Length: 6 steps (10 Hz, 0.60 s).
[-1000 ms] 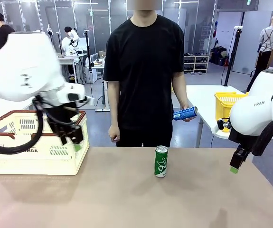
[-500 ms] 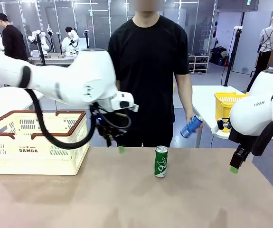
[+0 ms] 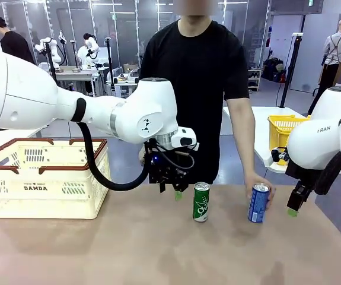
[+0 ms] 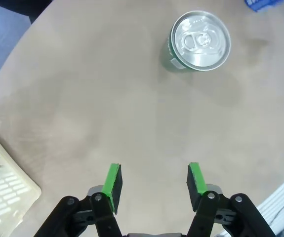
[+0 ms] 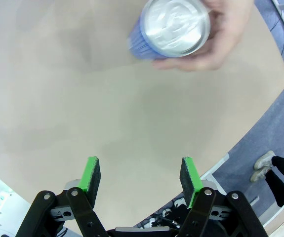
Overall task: Place the drinks into the Shopping basket.
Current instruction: Pick up one drink and place it into the Shopping basket.
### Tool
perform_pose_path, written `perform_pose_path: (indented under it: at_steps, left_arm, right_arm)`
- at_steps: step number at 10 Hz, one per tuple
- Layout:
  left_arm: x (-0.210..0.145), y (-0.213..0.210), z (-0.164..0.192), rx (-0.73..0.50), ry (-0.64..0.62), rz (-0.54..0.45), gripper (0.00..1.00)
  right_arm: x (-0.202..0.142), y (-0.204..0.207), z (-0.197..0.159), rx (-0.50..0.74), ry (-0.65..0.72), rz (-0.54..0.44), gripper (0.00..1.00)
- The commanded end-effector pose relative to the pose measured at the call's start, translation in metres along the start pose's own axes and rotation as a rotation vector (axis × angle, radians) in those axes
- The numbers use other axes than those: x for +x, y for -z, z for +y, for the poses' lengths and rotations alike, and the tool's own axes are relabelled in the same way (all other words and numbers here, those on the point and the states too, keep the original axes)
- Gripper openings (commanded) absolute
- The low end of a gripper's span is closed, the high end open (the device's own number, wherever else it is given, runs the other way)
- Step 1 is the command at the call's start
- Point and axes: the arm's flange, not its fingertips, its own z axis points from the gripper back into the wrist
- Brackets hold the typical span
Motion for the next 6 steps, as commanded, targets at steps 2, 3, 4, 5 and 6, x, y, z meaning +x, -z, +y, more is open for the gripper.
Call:
perform_pose_path:
  at_steps: [2, 3, 4, 5, 6]
  left_arm:
    - [-0.050, -0.029, 0.018, -0.038, 0.022, 0.019, 0.68]
    - [-0.072, -0.032, 0.027, -0.040, 0.013, 0.039, 0.68]
    - [-0.092, -0.034, 0.036, -0.043, -0.003, 0.041, 0.68]
    - [-0.108, -0.035, 0.045, -0.035, -0.028, 0.036, 0.68]
    - [-0.121, -0.033, 0.052, -0.048, -0.051, 0.032, 0.68]
  right_arm:
    - [-0.001, 0.001, 0.000, 0.001, 0.001, 0.002, 0.81]
    - [-0.001, 0.001, 0.000, 0.001, 0.001, 0.002, 0.81]
    - [-0.001, 0.001, 0.000, 0.001, 0.001, 0.002, 0.81]
    - [-0.001, 0.001, 0.000, 0.001, 0.001, 0.002, 0.81]
    - [-0.001, 0.001, 0.000, 0.001, 0.001, 0.002, 0.81]
